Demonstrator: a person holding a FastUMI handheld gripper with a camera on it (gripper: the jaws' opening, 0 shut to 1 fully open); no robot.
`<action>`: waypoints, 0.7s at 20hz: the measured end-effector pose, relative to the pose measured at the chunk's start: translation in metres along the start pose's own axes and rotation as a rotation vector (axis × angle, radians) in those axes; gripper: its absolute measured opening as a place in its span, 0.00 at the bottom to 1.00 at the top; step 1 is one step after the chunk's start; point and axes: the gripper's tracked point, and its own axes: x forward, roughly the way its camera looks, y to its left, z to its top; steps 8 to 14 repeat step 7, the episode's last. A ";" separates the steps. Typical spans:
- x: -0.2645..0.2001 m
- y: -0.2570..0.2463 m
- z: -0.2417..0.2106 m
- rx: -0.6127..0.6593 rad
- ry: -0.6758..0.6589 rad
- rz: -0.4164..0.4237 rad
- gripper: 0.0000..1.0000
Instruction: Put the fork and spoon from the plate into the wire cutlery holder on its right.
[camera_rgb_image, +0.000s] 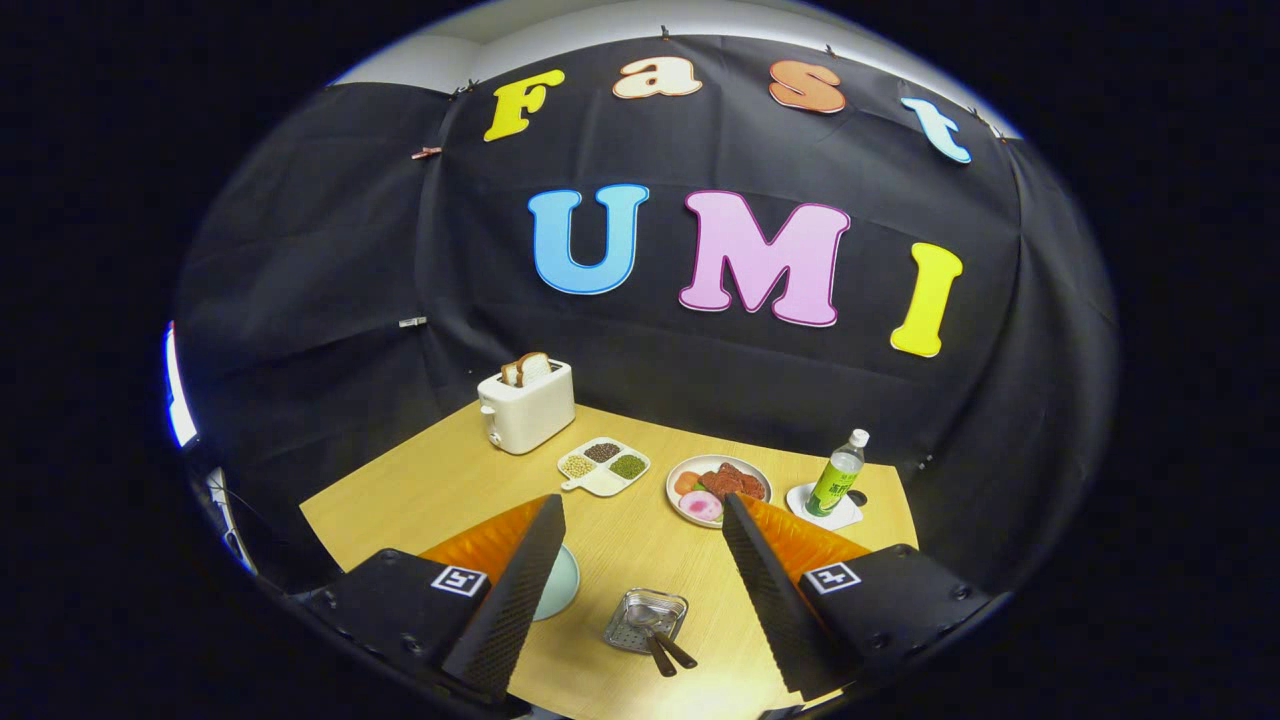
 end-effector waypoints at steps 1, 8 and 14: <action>-0.002 0.000 0.000 0.000 -0.005 0.001 0.99; -0.012 0.002 0.005 -0.004 -0.023 0.014 0.99; -0.012 0.002 0.005 -0.004 -0.023 0.014 0.99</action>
